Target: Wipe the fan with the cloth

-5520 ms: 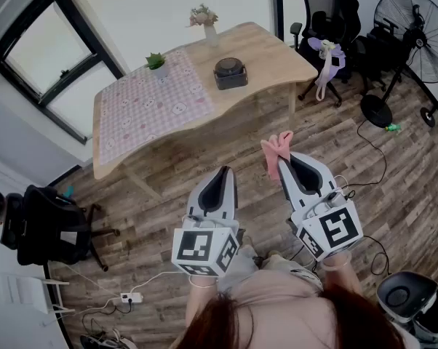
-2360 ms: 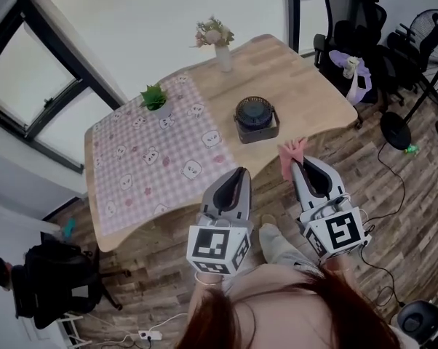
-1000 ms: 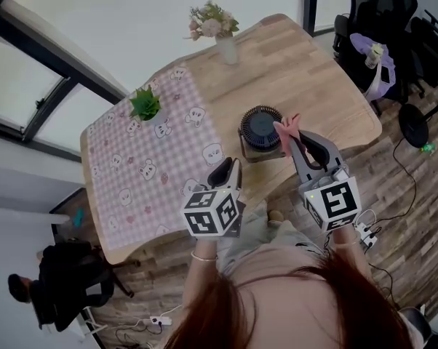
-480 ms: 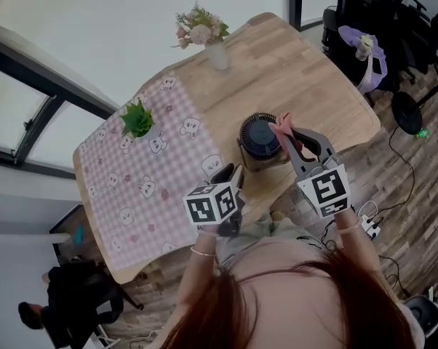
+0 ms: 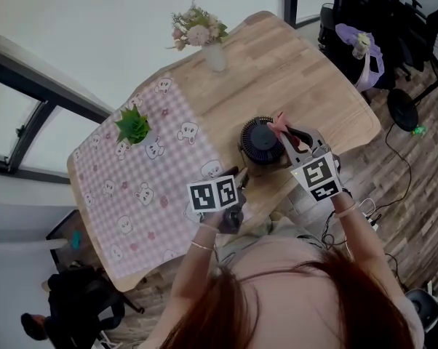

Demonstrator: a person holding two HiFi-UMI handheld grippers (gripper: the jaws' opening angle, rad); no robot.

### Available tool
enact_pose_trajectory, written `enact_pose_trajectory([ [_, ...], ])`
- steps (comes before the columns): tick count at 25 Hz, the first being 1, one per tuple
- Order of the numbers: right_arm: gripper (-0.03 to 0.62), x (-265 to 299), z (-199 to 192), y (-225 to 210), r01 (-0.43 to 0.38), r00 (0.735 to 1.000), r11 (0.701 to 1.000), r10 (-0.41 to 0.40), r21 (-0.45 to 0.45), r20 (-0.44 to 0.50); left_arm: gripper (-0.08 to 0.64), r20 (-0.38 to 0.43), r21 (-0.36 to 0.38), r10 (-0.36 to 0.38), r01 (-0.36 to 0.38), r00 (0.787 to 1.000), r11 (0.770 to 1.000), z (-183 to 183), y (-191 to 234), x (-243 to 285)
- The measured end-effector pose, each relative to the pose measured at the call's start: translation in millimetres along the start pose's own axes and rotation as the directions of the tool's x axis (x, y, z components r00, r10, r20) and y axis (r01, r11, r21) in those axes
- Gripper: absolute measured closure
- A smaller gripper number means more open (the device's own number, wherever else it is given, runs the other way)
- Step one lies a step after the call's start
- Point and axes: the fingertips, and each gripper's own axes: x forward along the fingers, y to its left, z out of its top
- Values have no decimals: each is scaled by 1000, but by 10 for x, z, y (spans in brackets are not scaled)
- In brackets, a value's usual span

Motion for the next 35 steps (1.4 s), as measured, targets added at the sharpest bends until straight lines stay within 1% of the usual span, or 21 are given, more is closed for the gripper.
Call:
enact_pose_trajectory([
  [4,564,210,-124,-42,-18,999,999,17,-29,-32,439,-40,-6,6,-6,999,1000,15,81,180],
  [10,563,517,-253,-52,-71,994,993,63,-91,-88,419,-94,-28,44,-47,995,999,14,261,370],
  [15,563,734,-374,-50,-134,983,983,116,-127,-144,419,-141,-73,50,-61,989,995,-19,322,454],
  [18,563,859,-432,-44,-160,976,977,136,-144,-169,419,-158,-95,39,-54,987,994,-31,341,504],
  [21,565,972,-480,-25,-194,968,968,161,-161,-195,419,-179,-84,37,-53,983,995,-23,336,566],
  [26,563,1108,-550,40,-250,949,951,204,-183,-239,425,-239,-48,73,-87,968,995,-74,359,654],
  [30,565,1172,-618,78,-284,934,939,226,-193,-276,450,-262,-97,79,-108,962,989,-104,369,684],
  [35,565,1208,-647,51,-317,921,935,265,-156,-287,466,-252,-157,101,-144,962,977,-86,387,690],
])
